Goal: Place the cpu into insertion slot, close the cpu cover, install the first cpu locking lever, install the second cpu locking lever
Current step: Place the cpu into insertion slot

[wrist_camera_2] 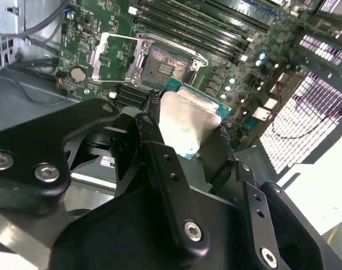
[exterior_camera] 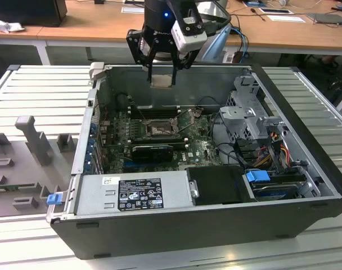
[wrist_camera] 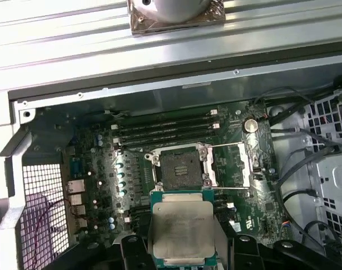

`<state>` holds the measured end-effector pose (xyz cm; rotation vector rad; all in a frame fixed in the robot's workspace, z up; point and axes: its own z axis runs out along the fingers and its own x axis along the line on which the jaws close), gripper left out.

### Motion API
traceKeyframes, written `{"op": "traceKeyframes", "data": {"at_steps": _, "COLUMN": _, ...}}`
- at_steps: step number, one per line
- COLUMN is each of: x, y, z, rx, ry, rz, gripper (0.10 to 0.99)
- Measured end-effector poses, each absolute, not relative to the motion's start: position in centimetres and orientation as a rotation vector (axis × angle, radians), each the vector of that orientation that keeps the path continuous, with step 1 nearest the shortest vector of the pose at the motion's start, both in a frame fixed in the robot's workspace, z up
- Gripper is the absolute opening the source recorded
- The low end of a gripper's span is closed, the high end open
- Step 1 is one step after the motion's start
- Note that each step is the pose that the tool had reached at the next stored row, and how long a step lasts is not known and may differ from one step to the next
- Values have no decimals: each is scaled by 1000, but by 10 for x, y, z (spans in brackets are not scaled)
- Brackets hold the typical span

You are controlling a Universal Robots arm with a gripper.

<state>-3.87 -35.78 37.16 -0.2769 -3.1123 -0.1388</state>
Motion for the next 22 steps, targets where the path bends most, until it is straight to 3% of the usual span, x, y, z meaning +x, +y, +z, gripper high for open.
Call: {"op": "traceKeyframes", "data": {"at_steps": 22, "x": -39, "y": -358, "z": 369, "rx": -847, "ry": -3025, "rz": -140, "gripper": 525}}
